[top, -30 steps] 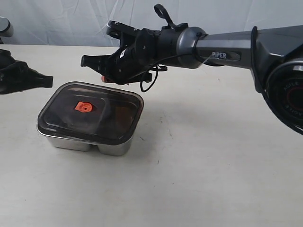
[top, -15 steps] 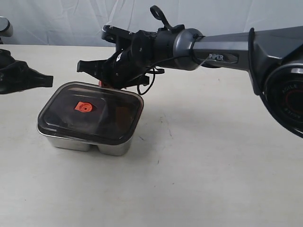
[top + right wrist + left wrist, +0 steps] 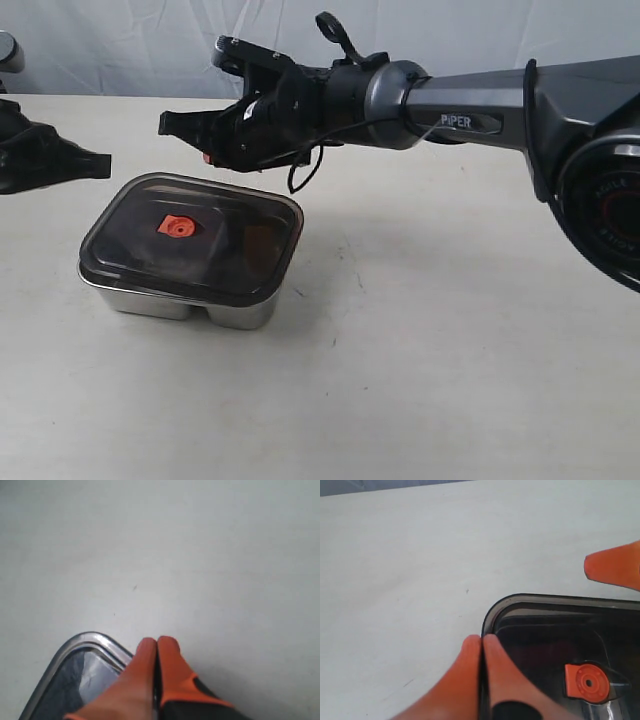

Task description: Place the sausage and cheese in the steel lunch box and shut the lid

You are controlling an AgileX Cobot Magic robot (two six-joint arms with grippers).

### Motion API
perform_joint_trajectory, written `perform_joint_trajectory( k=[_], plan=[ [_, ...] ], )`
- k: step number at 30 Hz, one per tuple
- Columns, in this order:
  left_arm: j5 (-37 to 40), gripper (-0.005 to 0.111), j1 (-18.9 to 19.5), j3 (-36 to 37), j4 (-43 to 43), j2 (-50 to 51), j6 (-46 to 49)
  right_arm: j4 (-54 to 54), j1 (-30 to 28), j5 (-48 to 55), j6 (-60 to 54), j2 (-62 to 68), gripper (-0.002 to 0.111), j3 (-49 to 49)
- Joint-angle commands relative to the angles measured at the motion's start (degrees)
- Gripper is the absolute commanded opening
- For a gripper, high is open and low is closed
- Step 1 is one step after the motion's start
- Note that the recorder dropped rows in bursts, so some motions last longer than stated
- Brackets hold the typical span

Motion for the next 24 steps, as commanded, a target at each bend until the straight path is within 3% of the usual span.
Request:
perform_joint_trajectory(
  k=[1,24],
  plan=[
    [-3.2,0.000,0.2,0.0,-0.4,-0.4,-0.2,0.1,-0.1,-0.5,-0.5,1.9,-0.001,-1.2],
    [-3.5,0.000,0.2,0.0,-0.4,-0.4,-0.2,0.8,-0.1,9.1,-1.7,5.9,-0.001,-8.3]
  ],
)
